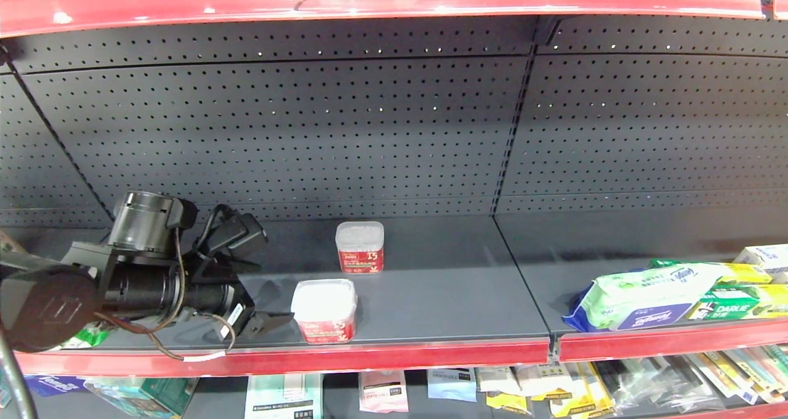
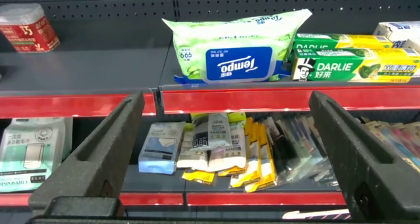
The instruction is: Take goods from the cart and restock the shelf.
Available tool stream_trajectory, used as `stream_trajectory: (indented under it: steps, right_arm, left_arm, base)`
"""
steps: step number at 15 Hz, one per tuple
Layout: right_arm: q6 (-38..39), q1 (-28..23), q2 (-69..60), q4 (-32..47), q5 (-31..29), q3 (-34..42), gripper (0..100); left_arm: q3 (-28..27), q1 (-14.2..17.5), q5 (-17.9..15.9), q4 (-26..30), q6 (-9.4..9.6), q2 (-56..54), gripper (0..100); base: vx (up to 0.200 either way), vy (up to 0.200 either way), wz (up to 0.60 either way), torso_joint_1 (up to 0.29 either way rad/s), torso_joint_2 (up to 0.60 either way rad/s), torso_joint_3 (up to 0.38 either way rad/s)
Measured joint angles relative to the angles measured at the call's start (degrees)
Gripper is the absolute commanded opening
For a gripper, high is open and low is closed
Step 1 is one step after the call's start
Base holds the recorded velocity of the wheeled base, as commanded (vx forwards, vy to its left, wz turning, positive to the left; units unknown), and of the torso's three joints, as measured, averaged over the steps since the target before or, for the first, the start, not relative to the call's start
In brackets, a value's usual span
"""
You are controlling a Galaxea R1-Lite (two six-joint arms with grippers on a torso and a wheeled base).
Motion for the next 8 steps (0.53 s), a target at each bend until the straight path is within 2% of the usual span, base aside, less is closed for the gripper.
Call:
stream_trajectory:
  steps: [4, 8]
  right_arm:
    - [0.0, 0.0, 0.0, 0.0, 0.0, 0.0, 100]
    - [0.0, 0.0, 0.0, 0.0, 0.0, 0.0, 100]
  left_arm:
    - [0.5, 3.6, 1.7, 0.1, 0.3, -1.5, 100]
    - [0.5, 5.2, 2.4, 0.0, 0.74, 0.1, 100]
  base:
    - [0.0, 0.0, 0.0, 0.0, 0.0, 0.0]
    - [0.0, 0.0, 0.0, 0.0, 0.0, 0.0]
